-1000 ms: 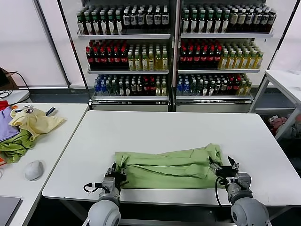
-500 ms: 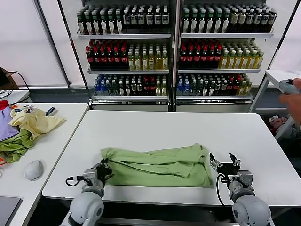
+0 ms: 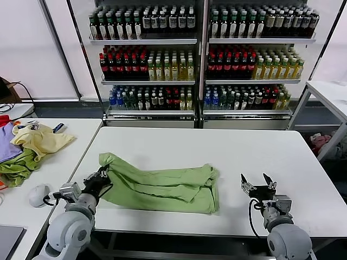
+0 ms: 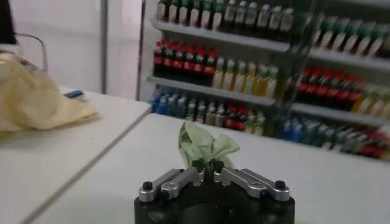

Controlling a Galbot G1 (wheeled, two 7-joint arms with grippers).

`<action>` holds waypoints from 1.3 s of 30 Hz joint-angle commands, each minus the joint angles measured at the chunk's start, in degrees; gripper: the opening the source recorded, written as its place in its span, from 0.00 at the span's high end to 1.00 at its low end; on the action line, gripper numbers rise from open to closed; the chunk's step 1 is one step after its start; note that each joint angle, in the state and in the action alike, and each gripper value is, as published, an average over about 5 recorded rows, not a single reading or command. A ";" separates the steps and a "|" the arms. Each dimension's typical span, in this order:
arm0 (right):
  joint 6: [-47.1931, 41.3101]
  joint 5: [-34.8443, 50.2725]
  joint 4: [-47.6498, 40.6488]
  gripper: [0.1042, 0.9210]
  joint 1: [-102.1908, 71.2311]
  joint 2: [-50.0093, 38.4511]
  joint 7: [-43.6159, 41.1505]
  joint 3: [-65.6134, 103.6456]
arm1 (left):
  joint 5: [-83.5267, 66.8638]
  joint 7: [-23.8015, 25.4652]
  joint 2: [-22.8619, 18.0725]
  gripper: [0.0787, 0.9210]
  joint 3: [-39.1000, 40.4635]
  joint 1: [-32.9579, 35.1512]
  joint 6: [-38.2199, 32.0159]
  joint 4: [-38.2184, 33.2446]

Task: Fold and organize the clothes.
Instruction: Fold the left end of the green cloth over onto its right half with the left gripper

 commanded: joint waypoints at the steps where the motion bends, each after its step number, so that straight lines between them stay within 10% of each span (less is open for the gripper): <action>1: 0.06 -0.25 -0.02 0.12 -0.15 0.15 -0.05 -0.04 | -22.47 1.00 -6.18 0.96 8.01 -2.04 -1.86 -10.34; 27: 0.76 -0.41 -1.55 0.12 0.82 0.41 -0.36 0.06 | -7.34 -0.71 -22.00 0.95 31.74 -16.96 -1.68 17.33; 39: 1.01 -0.37 -2.81 0.12 1.49 0.38 -0.45 -0.07 | -0.98 5.36 -20.51 0.61 33.27 -14.44 -1.94 13.88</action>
